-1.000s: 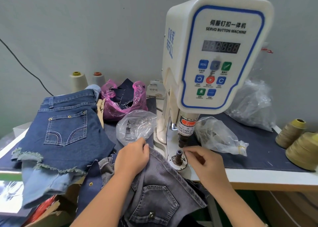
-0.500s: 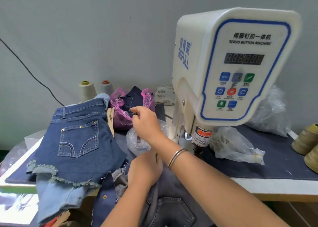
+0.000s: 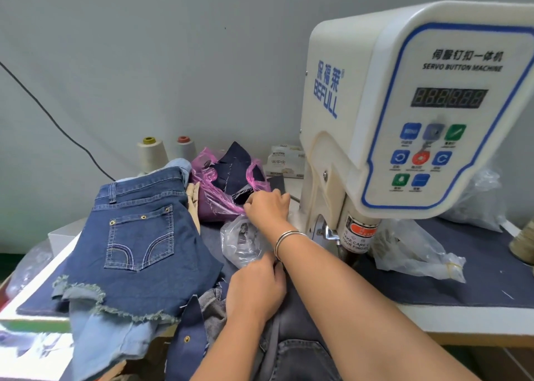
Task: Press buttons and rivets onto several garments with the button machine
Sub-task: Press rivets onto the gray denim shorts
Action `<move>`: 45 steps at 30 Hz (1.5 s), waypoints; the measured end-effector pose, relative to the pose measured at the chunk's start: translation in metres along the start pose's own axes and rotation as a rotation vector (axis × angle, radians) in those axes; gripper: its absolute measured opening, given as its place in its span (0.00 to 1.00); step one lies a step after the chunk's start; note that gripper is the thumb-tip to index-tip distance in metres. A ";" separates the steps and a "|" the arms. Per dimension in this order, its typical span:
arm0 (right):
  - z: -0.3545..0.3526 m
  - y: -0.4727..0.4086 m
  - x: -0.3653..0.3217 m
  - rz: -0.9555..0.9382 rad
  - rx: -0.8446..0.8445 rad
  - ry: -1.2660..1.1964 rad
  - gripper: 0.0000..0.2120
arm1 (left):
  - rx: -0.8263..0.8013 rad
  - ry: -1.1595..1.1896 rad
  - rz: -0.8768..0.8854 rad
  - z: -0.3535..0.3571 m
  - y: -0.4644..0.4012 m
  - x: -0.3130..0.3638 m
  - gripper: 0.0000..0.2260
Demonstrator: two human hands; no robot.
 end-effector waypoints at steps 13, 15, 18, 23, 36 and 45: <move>-0.005 -0.008 -0.019 -0.114 -0.083 0.162 0.16 | 0.012 0.007 0.008 -0.004 0.001 0.003 0.10; -0.006 -0.010 -0.025 -0.154 -0.092 0.224 0.15 | -0.001 0.007 0.001 -0.003 0.002 0.003 0.09; -0.004 -0.012 -0.031 -0.191 -0.124 0.294 0.10 | -0.018 0.006 -0.020 -0.004 0.002 0.003 0.07; 0.001 -0.012 -0.037 -0.214 -0.152 0.317 0.06 | -0.033 0.018 -0.052 -0.005 0.003 0.000 0.05; 0.010 -0.011 -0.026 -0.056 -0.263 0.171 0.14 | -0.029 0.048 -0.108 -0.006 0.004 -0.003 0.06; 0.004 -0.009 -0.015 0.087 -0.135 -0.042 0.05 | -0.028 0.025 -0.062 -0.005 0.002 0.000 0.06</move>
Point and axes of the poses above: each hand's wrist, its own y-axis away from the middle knuckle, its own z-axis out of the palm, x = y × z, the point moved 8 cm from there along -y, towards the middle knuckle, and after that the axes turned 4 degrees about x, right-handed, at the moved point
